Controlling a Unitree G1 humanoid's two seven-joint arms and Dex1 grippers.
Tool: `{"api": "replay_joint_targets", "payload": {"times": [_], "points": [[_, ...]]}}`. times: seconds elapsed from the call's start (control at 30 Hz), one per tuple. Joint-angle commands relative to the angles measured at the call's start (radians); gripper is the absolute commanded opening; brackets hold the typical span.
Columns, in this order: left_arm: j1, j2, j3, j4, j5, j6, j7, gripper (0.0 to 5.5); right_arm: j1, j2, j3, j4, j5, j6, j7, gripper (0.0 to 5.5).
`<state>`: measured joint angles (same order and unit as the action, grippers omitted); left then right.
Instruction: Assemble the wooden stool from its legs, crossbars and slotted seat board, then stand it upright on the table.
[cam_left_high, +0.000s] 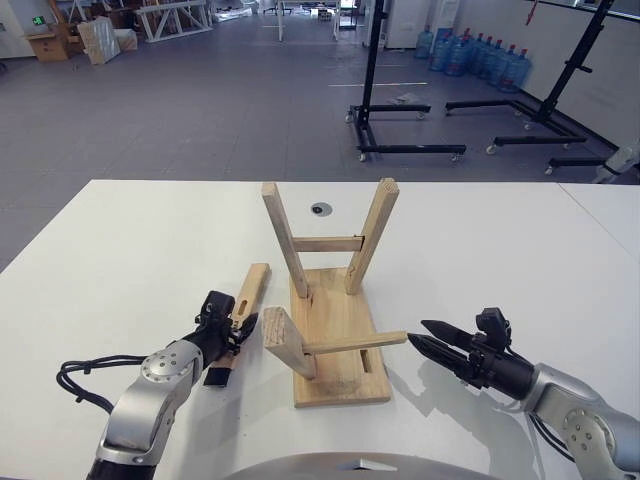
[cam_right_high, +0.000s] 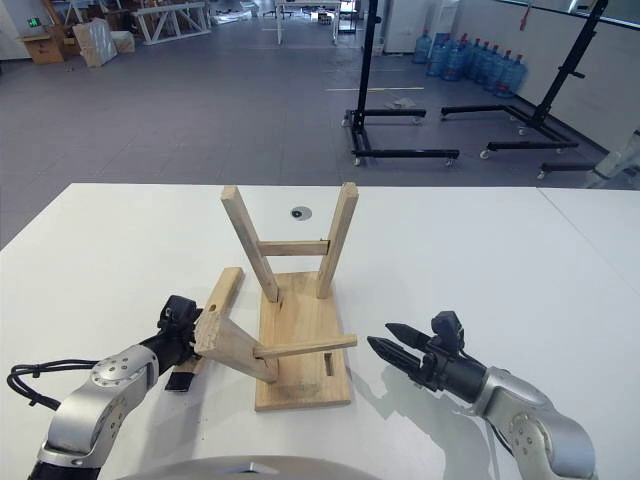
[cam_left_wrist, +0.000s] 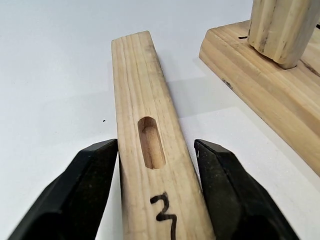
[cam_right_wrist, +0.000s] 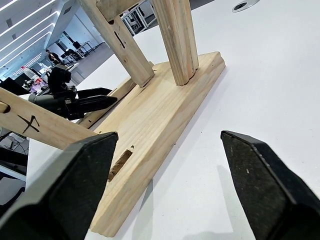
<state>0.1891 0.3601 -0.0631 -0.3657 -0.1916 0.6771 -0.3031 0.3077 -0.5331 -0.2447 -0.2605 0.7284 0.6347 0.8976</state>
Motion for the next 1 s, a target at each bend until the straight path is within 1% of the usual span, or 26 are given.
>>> {"api": "replay_joint_targets", "payload": {"times": [0.03,0.13,0.23,0.37,0.5,0.6,0.73,0.9,1.0], "points": [[0.066,-0.011,-0.003,0.132,0.02,-0.003,0.01,2.4,-0.01,-0.005,-0.01,0.012,0.0,-0.027,0.011,3.78],[0.037,-0.02,0.09,0.175,-0.029,-0.086,-0.01,2.32,-0.018,-0.005,-0.013,0.032,-0.009,-0.056,0.02,3.78],[-0.003,0.042,0.136,0.221,-0.018,-0.102,-0.027,2.27,-0.02,-0.003,-0.015,0.052,-0.013,-0.083,0.029,3.78],[-0.008,0.107,0.086,0.234,0.009,-0.093,-0.083,2.04,-0.022,-0.001,-0.012,0.069,-0.007,-0.105,0.039,3.78],[-0.01,0.127,0.071,0.214,0.014,-0.105,-0.103,2.04,-0.028,-0.004,-0.008,0.073,-0.006,-0.107,0.041,3.78],[-0.01,0.163,0.06,0.197,0.001,-0.07,-0.147,2.04,-0.028,-0.002,-0.005,0.069,-0.005,-0.102,0.035,3.78],[0.017,0.196,0.041,0.247,-0.026,-0.038,-0.224,2.04,-0.029,0.005,0.007,0.057,-0.006,-0.098,0.024,3.78],[0.034,0.229,0.025,0.298,-0.024,-0.048,-0.263,2.04,-0.023,0.011,0.016,0.037,0.0,-0.089,0.005,3.78],[0.051,0.273,-0.026,0.318,0.003,-0.075,-0.311,2.04,-0.02,0.014,0.02,0.027,0.005,-0.081,-0.004,3.78]]}}
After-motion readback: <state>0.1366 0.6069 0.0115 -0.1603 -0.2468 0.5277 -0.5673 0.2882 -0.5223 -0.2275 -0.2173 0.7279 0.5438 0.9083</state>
